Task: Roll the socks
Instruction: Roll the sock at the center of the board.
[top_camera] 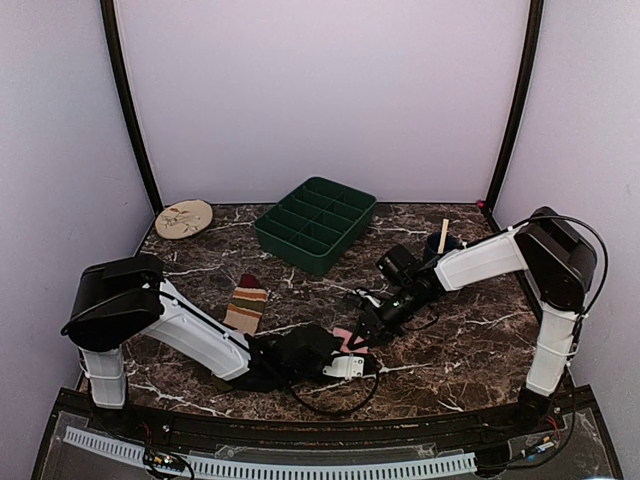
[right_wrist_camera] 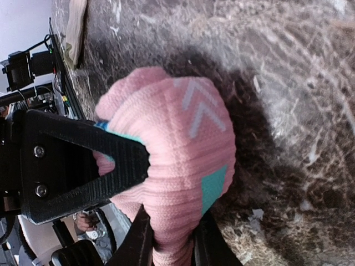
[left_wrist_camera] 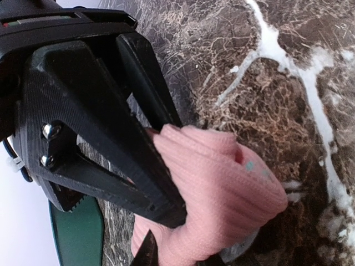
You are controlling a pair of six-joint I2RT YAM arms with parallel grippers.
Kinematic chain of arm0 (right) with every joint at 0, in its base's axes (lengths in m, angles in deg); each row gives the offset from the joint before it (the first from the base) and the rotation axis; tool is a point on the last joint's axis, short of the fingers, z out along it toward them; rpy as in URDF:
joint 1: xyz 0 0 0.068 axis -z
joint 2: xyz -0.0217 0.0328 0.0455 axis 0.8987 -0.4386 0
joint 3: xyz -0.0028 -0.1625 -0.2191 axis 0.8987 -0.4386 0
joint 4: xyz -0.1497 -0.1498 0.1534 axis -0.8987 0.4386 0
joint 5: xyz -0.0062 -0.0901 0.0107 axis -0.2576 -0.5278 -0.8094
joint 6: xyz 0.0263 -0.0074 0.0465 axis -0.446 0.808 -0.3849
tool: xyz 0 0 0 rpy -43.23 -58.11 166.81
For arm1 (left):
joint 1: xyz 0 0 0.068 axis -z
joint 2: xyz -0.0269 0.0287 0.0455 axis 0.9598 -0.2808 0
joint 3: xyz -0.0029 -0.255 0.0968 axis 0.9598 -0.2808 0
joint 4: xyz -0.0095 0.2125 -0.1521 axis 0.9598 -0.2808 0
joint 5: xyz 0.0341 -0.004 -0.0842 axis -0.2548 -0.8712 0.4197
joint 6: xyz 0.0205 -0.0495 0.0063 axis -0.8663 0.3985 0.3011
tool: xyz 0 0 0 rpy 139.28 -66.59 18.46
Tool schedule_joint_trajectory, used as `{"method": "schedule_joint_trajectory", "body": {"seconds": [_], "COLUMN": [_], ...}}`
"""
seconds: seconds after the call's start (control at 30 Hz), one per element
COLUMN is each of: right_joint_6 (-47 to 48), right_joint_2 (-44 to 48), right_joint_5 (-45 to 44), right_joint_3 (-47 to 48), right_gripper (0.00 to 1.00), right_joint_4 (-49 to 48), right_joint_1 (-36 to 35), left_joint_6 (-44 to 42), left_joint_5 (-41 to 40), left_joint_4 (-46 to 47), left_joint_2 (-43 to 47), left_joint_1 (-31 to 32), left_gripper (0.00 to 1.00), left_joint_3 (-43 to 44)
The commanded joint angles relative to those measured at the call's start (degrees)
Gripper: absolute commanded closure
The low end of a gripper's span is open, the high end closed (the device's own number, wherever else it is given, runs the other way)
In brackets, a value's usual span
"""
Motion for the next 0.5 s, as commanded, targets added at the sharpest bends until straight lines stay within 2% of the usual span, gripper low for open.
{"method": "schedule_joint_trajectory", "body": {"seconds": [0.0,0.2,0.33,0.47], "right_joint_6": [-3.3,-6.2,-7.2,-6.7], "right_joint_2": [-4.0,-3.4,-3.5,-4.3], "right_joint_5": [-1.3,-1.5,-2.5,-4.0], "right_joint_3": [-2.8,-3.4,-3.4,-2.6], "right_gripper": [1.00,1.00,1.00,1.00], "right_joint_4": [-4.6,-7.3,-7.9,-7.1], "right_joint_1": [-3.7,-3.7,-3.7,-3.6], "left_joint_6": [6.8,16.2,24.6,31.9], "left_joint_5": [4.2,1.5,2.4,4.4], "left_joint_4": [-11.0,-19.2,-24.9,-30.4], "left_joint_2": [-5.8,-4.6,-0.9,3.2], "left_joint_1": [0.2,0.2,0.2,0.2], "left_gripper": [1.00,0.90,0.69,0.57], "left_joint_3": [2.4,5.5,5.7,5.7]}}
